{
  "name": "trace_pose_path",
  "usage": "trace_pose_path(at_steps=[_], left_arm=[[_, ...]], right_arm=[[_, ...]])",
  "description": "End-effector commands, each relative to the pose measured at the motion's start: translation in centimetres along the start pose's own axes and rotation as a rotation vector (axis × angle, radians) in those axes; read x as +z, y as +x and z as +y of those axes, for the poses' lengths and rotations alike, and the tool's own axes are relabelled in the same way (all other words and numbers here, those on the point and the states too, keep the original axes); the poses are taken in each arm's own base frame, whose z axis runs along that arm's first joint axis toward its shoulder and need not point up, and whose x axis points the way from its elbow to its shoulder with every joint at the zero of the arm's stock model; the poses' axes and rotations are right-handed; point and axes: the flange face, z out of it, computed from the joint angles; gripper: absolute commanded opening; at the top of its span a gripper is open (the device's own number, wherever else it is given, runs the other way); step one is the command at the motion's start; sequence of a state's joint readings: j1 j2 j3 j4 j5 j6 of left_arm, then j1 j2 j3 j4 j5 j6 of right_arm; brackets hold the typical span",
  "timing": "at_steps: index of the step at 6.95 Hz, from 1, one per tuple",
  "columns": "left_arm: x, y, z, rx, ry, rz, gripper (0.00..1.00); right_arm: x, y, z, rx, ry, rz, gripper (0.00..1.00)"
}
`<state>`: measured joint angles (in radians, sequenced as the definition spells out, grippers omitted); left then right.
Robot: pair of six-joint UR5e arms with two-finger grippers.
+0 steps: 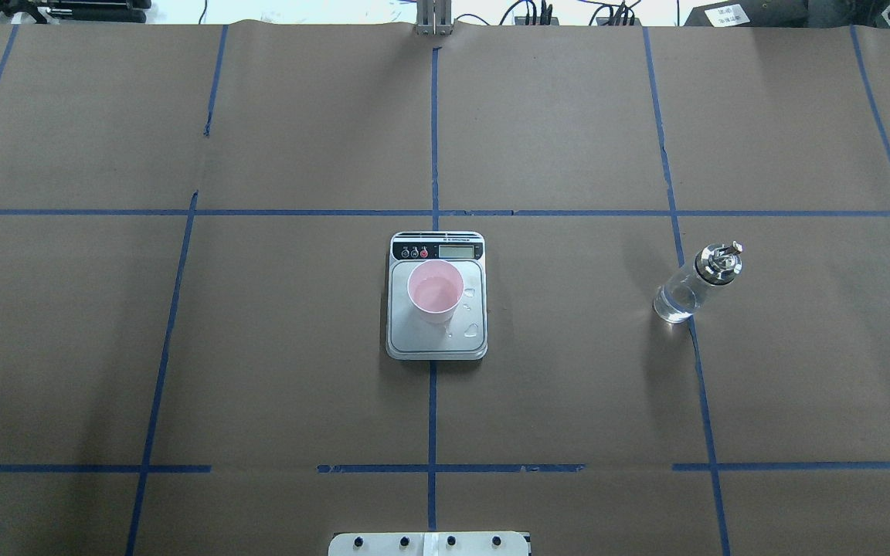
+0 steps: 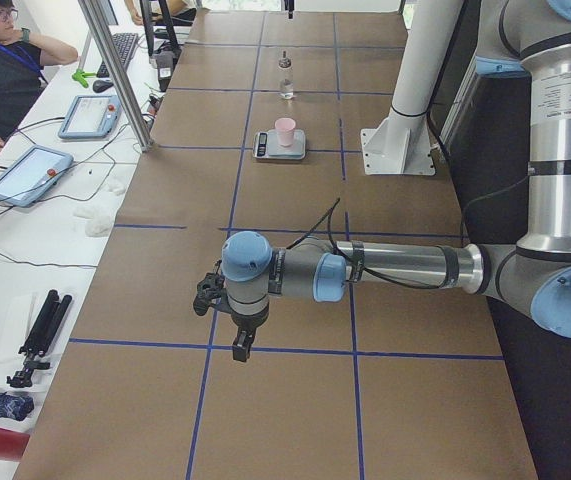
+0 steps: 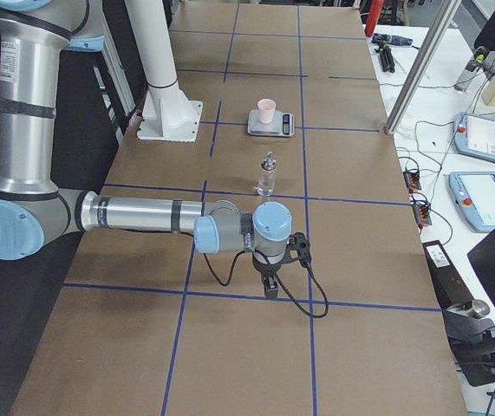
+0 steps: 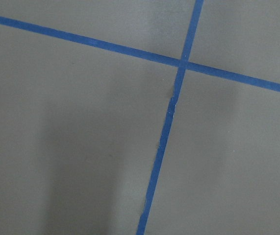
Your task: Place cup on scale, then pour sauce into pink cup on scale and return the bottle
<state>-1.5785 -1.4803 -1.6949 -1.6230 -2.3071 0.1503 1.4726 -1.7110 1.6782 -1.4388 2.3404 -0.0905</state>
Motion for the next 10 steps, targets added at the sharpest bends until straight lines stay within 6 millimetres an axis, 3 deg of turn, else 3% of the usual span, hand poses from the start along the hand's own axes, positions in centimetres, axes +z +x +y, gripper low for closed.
trace_pose_path(at_steps=[1,10], left_arm=[[0.11,-0.10,0.12,-0.003,-0.003,-0.001,1.00],[0.51,-0.33,0.93,-0.010,-0.012,0.002,1.00]], right_arm=[[0.04,0.09,0.07,0.002,-0.002,0.005,1.00],[0.11,0.15,0.19,0.008,-0.007,0.005,1.00]])
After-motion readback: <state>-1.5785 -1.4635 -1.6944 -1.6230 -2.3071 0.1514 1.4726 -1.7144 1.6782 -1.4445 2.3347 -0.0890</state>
